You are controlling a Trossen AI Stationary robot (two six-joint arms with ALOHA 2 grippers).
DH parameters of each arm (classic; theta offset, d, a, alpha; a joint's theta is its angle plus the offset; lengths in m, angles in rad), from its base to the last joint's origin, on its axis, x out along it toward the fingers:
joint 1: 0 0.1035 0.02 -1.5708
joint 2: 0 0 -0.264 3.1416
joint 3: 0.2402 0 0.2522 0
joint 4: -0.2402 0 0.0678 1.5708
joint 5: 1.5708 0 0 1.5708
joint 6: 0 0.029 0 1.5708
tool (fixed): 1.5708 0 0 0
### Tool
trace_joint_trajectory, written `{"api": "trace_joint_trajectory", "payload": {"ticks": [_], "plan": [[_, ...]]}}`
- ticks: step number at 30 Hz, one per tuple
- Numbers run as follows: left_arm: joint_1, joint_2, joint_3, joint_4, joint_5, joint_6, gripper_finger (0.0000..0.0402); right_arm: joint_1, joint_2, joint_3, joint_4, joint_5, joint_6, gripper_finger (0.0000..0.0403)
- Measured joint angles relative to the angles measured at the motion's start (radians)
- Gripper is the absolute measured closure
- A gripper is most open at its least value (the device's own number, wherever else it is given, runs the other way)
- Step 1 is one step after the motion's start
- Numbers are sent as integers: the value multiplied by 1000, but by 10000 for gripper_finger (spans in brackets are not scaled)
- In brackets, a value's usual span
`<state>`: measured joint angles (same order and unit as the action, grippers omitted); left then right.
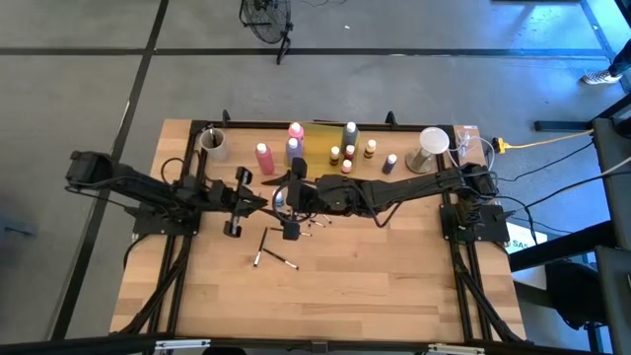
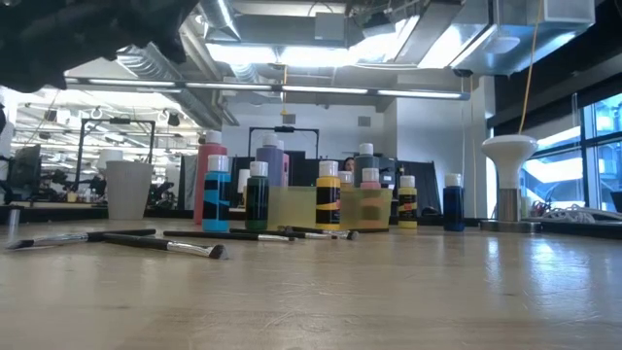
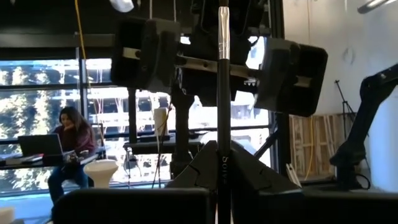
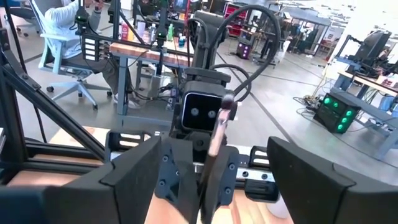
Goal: Pick & Place Paint Supplies
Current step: Put the silver paintbrush into the white cup
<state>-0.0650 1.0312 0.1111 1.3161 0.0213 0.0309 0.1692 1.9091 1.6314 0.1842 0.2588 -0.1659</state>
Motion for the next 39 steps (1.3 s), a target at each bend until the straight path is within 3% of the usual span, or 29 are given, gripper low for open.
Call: {"api": "trace_joint_trajectory", "payload": {"ticks": [9,25,29,39], "plan": [[0,43,16,35,5,9,393,-8,7,0,-21,0,-2,158],[1,60,16,50,9,27,393,-19,7,0,-21,-10,9,337],[2,60,16,50,21,34,393,-20,7,0,-23,-53,14,381],[2,60,16,51,29,48,392,-20,6,0,-24,-76,13,396]]}}
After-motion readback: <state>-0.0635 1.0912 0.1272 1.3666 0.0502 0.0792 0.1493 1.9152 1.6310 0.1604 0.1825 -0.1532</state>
